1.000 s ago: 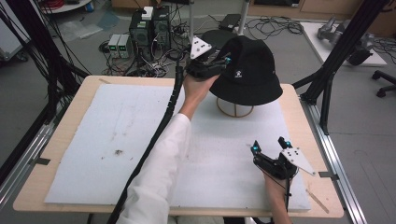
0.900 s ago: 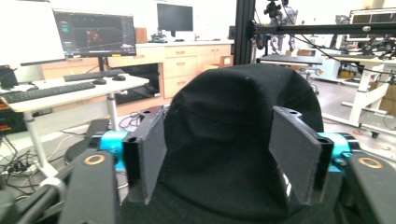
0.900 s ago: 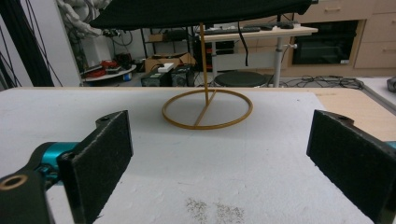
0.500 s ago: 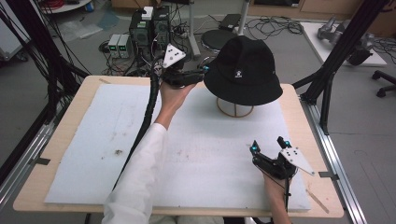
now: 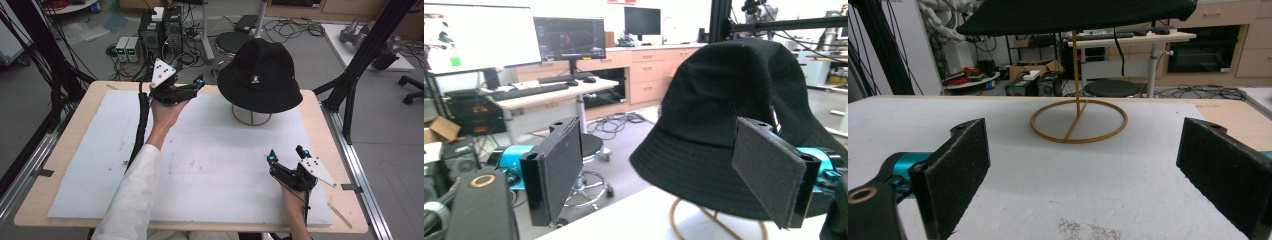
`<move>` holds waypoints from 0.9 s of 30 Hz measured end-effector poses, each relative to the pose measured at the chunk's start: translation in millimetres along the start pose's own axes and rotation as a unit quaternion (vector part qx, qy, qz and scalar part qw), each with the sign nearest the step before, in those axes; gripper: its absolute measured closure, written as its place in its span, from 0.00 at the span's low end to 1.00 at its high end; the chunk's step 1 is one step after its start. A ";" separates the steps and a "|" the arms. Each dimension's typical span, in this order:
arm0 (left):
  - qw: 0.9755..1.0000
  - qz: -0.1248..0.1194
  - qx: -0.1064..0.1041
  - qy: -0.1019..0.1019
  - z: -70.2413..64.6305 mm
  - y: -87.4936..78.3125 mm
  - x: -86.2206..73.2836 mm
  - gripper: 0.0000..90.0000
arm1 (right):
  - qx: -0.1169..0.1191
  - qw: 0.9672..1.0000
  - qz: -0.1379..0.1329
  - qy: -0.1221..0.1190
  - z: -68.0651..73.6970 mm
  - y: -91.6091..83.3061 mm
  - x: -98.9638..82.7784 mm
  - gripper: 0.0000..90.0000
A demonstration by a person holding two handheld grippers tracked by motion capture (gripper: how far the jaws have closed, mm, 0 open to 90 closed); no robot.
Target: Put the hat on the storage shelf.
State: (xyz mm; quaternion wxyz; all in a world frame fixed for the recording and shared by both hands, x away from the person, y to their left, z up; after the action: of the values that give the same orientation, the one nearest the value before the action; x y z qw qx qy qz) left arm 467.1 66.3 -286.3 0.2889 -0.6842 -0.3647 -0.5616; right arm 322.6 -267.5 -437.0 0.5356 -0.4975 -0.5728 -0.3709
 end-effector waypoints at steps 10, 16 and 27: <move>1.000 -0.018 0.006 0.000 18.6 -44.5 -0.8 0.23 | 0.002 1.000 0.002 -0.001 2.7 1.1 -0.2 0.07; 1.000 -0.025 0.014 -0.002 31.8 -66.8 -2.2 0.23 | 0.001 1.000 0.004 -0.005 4.0 2.7 -0.6 0.07; 0.999 -0.031 0.030 -0.014 47.0 -105.9 -13.5 0.23 | 0.000 1.000 0.004 0.006 0.3 3.6 -1.4 0.07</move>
State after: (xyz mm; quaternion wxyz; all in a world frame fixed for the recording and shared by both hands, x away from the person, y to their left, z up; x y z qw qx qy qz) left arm 404.8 161.8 -310.6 0.2867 -0.6714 -0.4060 -0.5497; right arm 325.9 -266.7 -438.8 0.5407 -0.4970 -0.5678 -0.3720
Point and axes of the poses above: each handheld gripper's, and its own axes: y roughly forward along the jaws, x roughly out of its top, z roughly to its left, the point moved 6 cm from there along y, roughly forward along the jaws, and after that the axes turned 14 degrees about -y, right-handed, at the moved point
